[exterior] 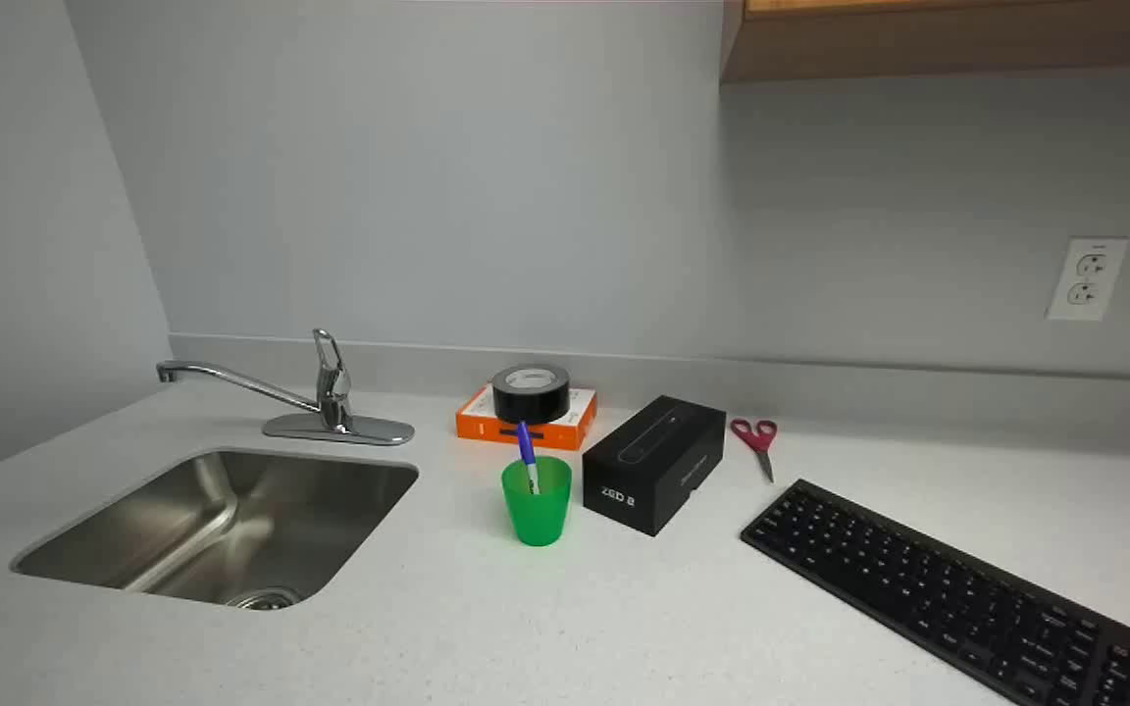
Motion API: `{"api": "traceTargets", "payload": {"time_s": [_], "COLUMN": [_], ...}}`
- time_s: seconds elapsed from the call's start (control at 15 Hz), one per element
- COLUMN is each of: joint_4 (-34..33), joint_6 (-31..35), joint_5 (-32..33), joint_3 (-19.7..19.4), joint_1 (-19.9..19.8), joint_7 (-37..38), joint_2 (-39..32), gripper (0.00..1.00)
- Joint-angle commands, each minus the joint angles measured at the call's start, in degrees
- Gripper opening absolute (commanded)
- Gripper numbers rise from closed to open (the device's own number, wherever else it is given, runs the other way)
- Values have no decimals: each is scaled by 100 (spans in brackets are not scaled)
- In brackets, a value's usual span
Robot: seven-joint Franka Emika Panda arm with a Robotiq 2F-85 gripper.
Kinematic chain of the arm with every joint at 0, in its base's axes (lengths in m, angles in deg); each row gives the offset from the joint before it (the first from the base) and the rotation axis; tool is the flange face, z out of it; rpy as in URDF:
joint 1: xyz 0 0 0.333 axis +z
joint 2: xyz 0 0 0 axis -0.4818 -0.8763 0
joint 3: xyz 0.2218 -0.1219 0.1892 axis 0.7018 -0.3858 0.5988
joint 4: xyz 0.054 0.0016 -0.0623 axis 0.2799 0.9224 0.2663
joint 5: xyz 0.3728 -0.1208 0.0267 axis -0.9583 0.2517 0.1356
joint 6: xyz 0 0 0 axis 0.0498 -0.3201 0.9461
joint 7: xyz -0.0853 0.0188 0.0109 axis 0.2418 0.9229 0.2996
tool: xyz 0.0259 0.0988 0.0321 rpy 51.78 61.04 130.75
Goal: Remove the pen from the green cup then put it on the table
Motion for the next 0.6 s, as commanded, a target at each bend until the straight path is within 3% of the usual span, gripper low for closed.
{"api": "traceTargets", "payload": {"time_s": [0.0, 0.33, 0.53], "joint_4": [-13, -37, 17], "joint_6": [-11, 226, 1000], "joint_5": [6, 146, 406], "joint_3": [-7, -61, -329], "joint_1": [7, -73, -315], "joint_7": [4, -82, -158], "joint_2": [-21, -193, -609], "gripper": [100, 100, 100]}}
